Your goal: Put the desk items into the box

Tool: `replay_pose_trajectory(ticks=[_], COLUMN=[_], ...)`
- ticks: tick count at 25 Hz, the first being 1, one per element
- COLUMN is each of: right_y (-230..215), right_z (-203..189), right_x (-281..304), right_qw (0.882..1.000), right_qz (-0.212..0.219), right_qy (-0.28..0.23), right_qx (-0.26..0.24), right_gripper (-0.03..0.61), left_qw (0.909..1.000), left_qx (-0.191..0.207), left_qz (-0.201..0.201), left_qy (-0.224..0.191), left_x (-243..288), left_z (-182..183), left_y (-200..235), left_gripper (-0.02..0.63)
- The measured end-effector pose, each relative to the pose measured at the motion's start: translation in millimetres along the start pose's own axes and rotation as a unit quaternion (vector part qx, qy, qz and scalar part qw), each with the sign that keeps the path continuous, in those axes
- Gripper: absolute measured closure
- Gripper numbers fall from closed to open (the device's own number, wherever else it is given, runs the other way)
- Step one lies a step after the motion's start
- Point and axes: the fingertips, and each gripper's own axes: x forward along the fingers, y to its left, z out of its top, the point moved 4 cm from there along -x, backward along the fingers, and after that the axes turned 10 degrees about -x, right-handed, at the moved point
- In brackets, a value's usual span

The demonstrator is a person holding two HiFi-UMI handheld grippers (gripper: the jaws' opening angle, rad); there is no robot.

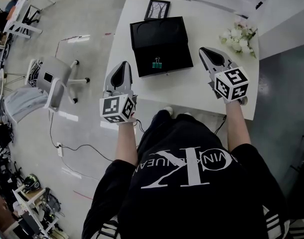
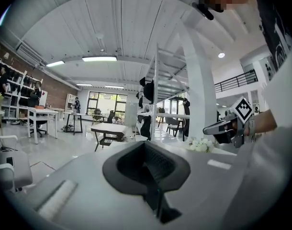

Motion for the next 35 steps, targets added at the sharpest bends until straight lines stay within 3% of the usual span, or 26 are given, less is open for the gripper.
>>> replay_pose_trajectory(ticks=[13, 35], right_y=[-9, -2], right_z=[32, 60], right_x=[-15, -14], right_qw=[0.996, 0.991], right_qz=[-0.045, -0.052], right_qy=[-0.075, -0.123], right_qx=[-0.011, -0.032], right_gripper=[0.558, 0.560], left_qw=[0.9994, 0.9968], left_qx=[0.006, 0.022], left_qz=[-0.002, 0.013], left_qy=[-0.035, -0.076], left_x=[-6, -21], left_z=[27, 60], left_y=[-3, 8], left_gripper=[0.604, 0.604])
